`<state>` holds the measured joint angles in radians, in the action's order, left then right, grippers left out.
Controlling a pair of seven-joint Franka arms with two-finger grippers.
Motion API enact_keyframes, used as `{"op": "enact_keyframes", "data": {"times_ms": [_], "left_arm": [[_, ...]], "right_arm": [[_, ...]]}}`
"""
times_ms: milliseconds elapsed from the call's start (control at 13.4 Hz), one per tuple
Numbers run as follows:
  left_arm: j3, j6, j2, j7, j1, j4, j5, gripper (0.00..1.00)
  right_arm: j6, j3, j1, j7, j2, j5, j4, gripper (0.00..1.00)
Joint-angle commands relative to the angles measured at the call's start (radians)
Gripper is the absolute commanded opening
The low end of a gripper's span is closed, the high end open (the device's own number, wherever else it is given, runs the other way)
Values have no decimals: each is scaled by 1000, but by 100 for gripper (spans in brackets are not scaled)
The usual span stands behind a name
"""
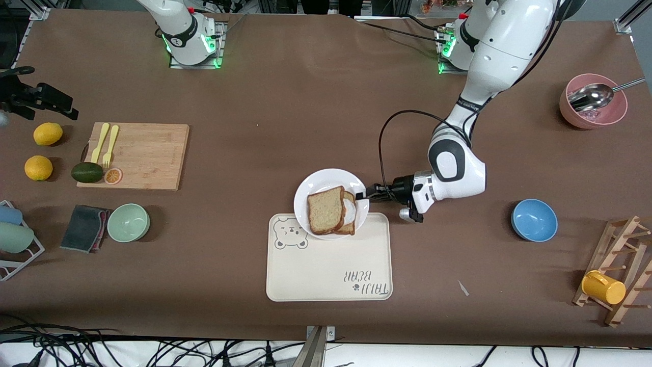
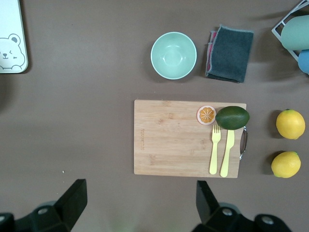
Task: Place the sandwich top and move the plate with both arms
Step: 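Slide the plate with the left gripper onto the bear tray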
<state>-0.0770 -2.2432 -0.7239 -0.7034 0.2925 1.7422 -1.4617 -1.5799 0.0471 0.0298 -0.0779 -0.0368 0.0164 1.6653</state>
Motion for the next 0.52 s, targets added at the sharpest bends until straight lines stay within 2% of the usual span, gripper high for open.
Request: {"op": "enact_keyframes", "data": {"times_ms": [0,447], "left_arm": [[-6,7,-63,79,-22,-102,55,0],[13,7,-170,212,-39,-274,87,0]], "right_arm": [[14,-9,12,3,0,0,-10,100],[14,-9,12,3,0,0,-10,100]]}}
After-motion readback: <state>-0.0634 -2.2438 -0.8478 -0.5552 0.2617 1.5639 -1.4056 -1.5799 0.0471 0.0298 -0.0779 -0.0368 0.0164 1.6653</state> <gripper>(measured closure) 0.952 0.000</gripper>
